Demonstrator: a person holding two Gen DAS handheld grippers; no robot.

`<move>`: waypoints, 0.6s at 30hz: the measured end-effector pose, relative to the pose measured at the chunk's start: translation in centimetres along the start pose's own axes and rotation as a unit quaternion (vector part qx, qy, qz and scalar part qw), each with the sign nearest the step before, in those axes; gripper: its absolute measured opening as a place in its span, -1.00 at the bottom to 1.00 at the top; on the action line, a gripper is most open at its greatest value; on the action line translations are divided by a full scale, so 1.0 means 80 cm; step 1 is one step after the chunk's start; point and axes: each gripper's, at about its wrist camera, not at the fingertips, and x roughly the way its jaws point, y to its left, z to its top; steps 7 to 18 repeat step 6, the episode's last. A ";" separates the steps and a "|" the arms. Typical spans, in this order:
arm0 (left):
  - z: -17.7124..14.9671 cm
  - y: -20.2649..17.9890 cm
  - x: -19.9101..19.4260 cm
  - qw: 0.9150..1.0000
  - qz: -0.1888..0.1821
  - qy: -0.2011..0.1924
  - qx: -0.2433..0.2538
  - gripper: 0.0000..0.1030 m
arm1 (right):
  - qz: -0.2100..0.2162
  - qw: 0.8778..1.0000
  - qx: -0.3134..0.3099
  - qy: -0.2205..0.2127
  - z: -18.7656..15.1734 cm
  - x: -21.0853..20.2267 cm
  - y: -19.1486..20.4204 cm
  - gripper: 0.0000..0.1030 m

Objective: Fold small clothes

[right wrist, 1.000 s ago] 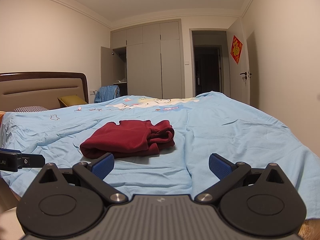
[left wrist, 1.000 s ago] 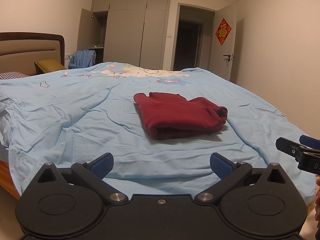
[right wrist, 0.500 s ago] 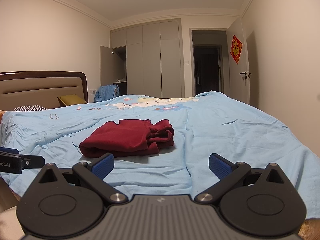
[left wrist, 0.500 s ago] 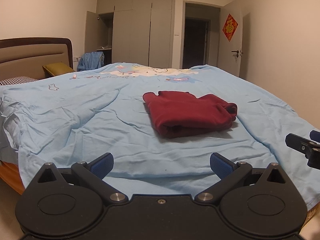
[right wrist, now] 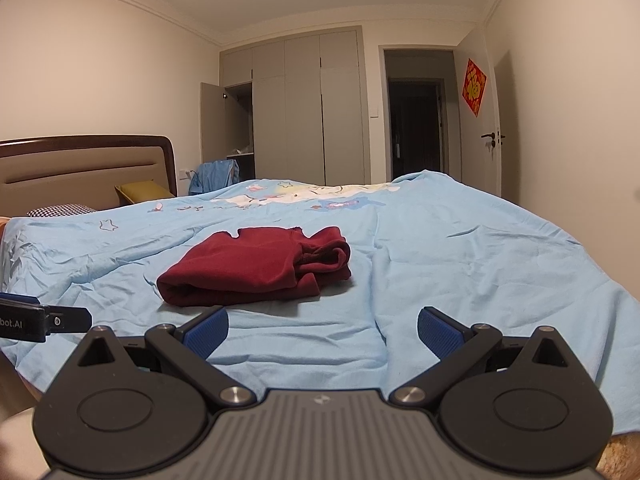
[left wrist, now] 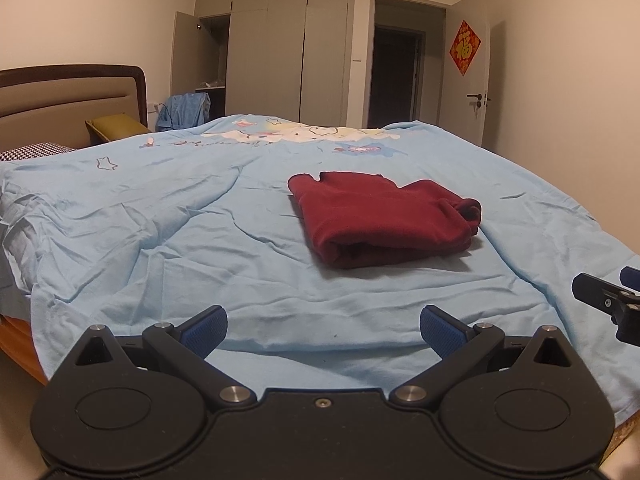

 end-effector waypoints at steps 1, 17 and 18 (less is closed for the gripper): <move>0.000 0.000 0.002 1.000 0.000 0.002 0.000 0.99 | 0.000 1.000 0.000 0.002 0.000 0.001 0.000 1.00; 0.001 0.002 0.010 1.000 -0.003 0.010 -0.004 0.99 | 0.001 1.000 0.005 0.013 -0.002 0.009 -0.001 1.00; 0.001 0.002 0.010 1.000 -0.003 0.010 -0.004 0.99 | 0.001 1.000 0.005 0.013 -0.002 0.009 -0.001 1.00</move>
